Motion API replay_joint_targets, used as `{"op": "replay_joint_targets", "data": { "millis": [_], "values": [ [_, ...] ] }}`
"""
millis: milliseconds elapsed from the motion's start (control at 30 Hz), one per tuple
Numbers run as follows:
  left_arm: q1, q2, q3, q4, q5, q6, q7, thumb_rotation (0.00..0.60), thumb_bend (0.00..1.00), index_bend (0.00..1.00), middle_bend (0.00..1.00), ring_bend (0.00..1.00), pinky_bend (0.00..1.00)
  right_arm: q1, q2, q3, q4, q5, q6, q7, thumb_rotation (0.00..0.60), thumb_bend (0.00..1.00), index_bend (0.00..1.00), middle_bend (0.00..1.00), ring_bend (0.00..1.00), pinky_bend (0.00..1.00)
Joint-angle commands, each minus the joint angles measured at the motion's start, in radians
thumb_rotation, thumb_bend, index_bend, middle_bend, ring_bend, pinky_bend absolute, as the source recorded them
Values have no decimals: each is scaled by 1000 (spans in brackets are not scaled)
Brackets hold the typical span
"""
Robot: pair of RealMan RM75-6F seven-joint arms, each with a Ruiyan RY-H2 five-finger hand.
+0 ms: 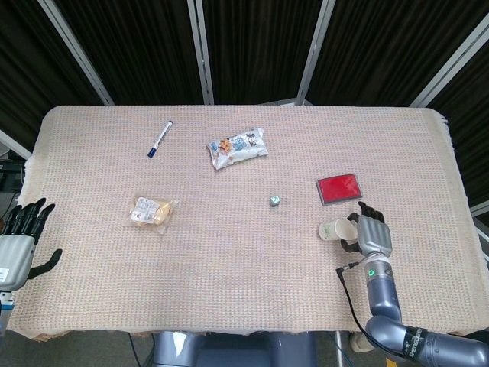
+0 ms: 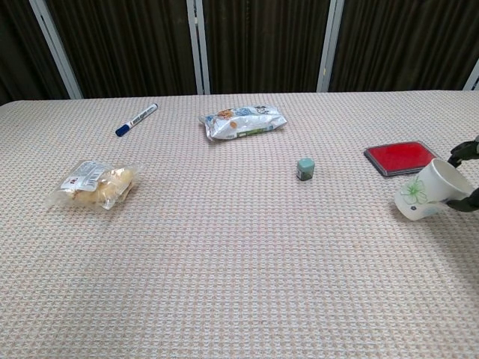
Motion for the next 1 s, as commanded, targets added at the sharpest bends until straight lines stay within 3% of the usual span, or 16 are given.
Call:
{"op": "replay_joint_targets", "data": {
  "millis": [33,133,333,533,733,1000],
  "values": [
    [0,0,0,0,0,0,0,600,265,0,0,0,0,-3,1,-18,17,-2,32,-37,600,222,272,0,0,0],
    [0,0,0,0,0,0,0,600,264,0,0,0,0,-3,10,-39,19,11,57,-95,600,204,96,0,0,0],
    [0,0,0,-1,0,1,1,600,265,0,0,0,0,1,21,-51,20,60,92,-182,600,175,4,0,0,0],
    [1,0,0,0,1,1,0,600,265,0,0,0,0,-3,13,-51,19,74,121,-219,600,174,9,0,0,0],
    [0,0,1,0,1,1,-1,600,266,0,0,0,0,-12,-12,-83,42,-73,153,-204,600,148,151,0,0,0],
    [0,0,1,1,2,0,-4,600,264,0,0,0,0,3,-123,-95,131,-145,193,-267,600,95,201,0,0,0]
  ]
}}
